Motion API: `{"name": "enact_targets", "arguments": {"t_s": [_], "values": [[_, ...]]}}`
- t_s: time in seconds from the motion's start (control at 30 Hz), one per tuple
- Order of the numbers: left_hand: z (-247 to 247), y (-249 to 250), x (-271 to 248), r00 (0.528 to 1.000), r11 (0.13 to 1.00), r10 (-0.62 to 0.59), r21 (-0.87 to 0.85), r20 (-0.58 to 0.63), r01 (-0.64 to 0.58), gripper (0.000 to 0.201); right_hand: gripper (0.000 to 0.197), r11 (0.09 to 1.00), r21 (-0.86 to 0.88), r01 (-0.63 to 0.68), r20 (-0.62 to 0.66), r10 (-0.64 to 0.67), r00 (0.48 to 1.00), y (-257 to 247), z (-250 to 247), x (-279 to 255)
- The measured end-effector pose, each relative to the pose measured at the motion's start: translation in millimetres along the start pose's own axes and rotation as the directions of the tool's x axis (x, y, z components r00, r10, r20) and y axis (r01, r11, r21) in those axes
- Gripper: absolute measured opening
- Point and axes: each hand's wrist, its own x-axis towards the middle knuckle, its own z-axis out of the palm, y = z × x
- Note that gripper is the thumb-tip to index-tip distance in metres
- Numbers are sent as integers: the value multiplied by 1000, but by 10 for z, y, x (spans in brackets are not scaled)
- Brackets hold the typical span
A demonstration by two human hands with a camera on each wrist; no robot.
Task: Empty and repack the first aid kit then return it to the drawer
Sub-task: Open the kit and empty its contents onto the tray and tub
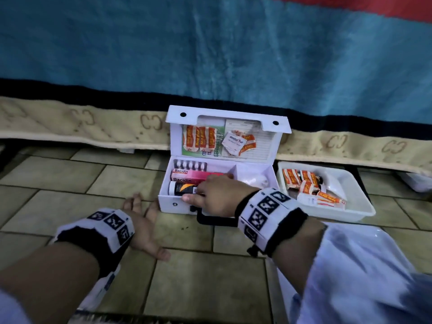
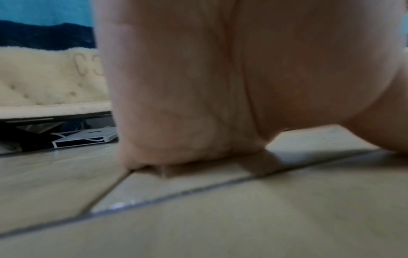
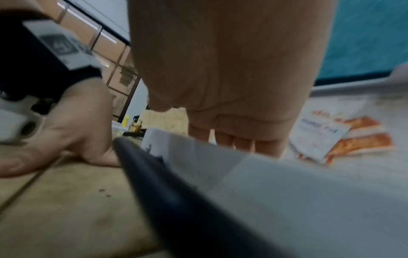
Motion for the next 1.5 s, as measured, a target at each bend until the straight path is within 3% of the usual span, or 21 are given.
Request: {"name": "enact_targets", "arguments": {"t_s": [0.1,0.2,0.3,0.43,0.57,0.63,0.7,0.83,0.93,1.1,1.2,1.27,1.43,1.5], "values": [[-24,-2,18,1000,1000,-11,21,5,11,140,74,996,52,-73,94,68,993,-62,107,173],[-33,-10,40,1000,999,-15,40,15,15,139,83,978,162,-134,69,124,990,-90,150,255],[-38,-31,62,999,999,-29,39,18,29,142,73,971,218,-96,-1,99,995,-104,88,211],[-62,-35,49,998,999,-41,37,38,39,143,42,966,257,20,-162,23,987,-21,-150,-158],[-83,-9,16,999,999,-17,29,36,16,147,13,860,508,53,-416,191,889,324,-370,-835],[-92,-8,-4,999,999,12,32,51,-14,164,23,829,554,72,-492,257,832,513,-373,-1241],[-93,-8,-5,998,999,23,42,52,-25,176,30,843,537,31,-510,295,808,606,-323,-1622],[-57,-9,10,1000,999,11,41,16,-12,169,39,888,421,-184,-373,354,857,624,-66,-2133],[-13,5,3,1000,999,2,45,-15,-1,151,42,888,385,-252,-248,363,898,639,177,-2270],[0,8,27,1000,999,-10,53,-26,11,140,53,942,250,-223,-195,274,942,625,583,-2142],[-7,21,18,1000,999,-17,50,-25,19,140,33,946,243,-215,-194,264,945,569,711,-2035],[-8,25,0,1000,999,-21,37,-17,22,139,33,943,230,-239,-177,282,943,564,782,-1983],[1,20,-18,999,1000,-19,12,-26,19,138,43,923,168,-345,3,350,937,485,939,-1931],[5,13,-45,1000,1000,2,0,-22,-2,144,52,946,120,-302,62,296,953,481,1035,-1891]]}}
